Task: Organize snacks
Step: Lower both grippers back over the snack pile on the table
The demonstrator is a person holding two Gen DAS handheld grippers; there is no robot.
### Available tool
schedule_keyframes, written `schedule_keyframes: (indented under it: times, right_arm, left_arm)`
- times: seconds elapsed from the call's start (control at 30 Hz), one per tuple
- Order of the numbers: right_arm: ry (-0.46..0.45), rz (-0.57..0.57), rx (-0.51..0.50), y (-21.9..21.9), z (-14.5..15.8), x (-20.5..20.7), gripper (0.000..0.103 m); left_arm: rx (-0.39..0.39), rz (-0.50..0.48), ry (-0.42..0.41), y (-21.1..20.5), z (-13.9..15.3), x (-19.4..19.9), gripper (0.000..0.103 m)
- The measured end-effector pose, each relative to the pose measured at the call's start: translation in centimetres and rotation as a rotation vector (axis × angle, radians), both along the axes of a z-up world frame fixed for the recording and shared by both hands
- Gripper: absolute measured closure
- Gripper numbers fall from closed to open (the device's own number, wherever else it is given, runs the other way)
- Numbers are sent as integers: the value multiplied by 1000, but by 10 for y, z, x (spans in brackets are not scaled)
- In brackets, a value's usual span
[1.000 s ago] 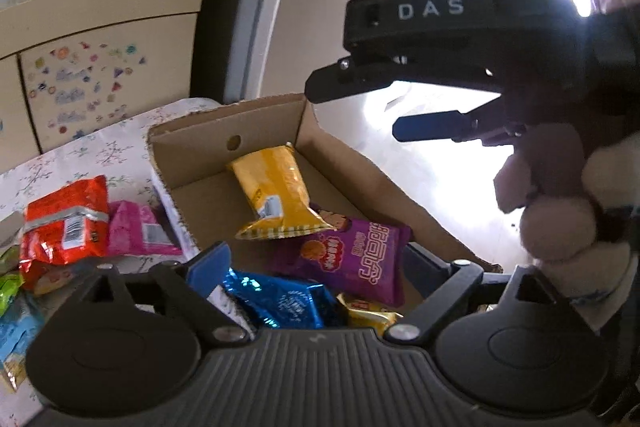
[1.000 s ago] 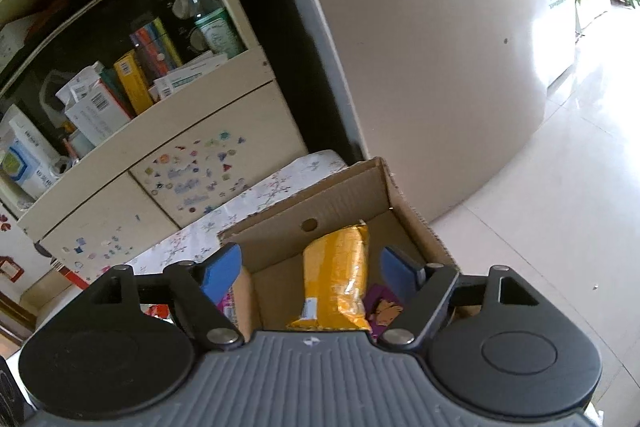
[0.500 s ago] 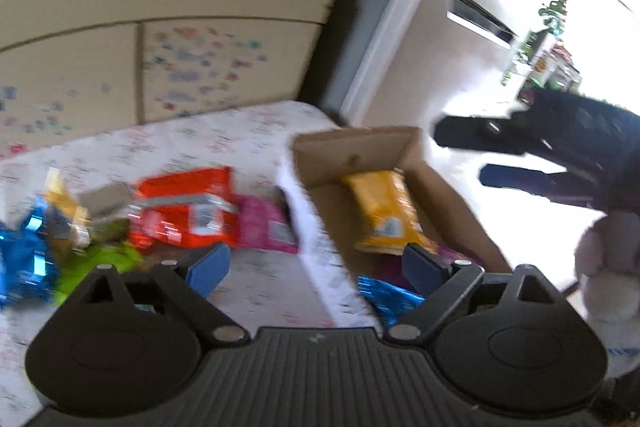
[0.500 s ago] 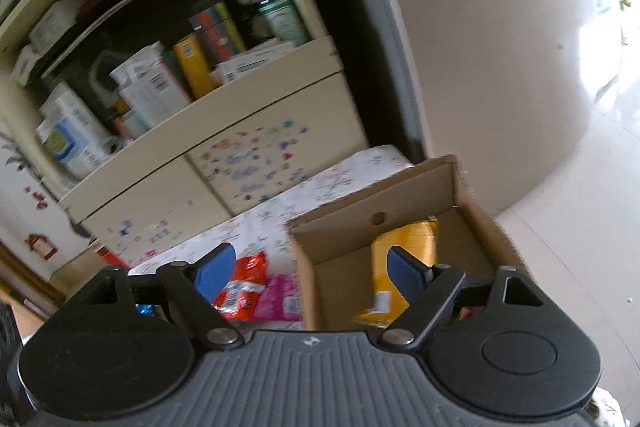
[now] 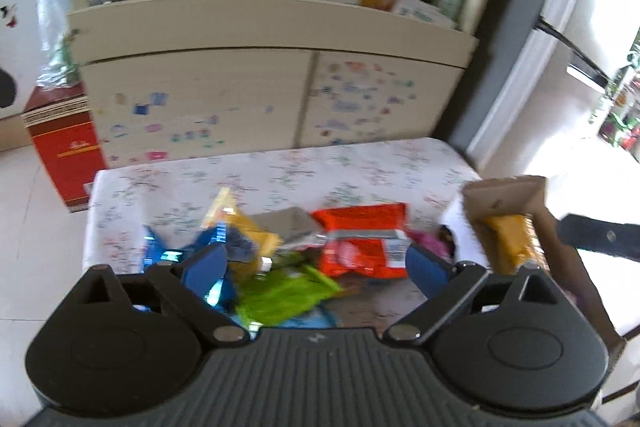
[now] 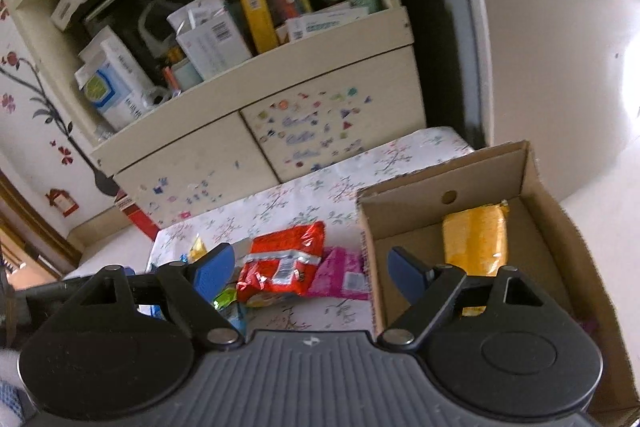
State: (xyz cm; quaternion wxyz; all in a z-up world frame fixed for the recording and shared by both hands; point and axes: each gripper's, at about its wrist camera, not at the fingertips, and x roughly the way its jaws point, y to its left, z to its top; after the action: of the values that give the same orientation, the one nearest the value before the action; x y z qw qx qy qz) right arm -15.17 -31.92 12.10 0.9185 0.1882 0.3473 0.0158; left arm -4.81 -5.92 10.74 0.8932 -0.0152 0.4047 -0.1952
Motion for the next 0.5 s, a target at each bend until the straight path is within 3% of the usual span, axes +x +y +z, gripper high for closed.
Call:
schedule_keyframes:
  times: [0.23, 0.5]
  right_arm:
    - [29, 60, -16, 22, -8, 8, 15]
    - [74, 144, -34, 53, -25, 19, 15]
  left_arm:
    - [67, 66, 16, 28, -12, 19, 7]
    - [74, 121, 113, 53, -41, 45, 7]
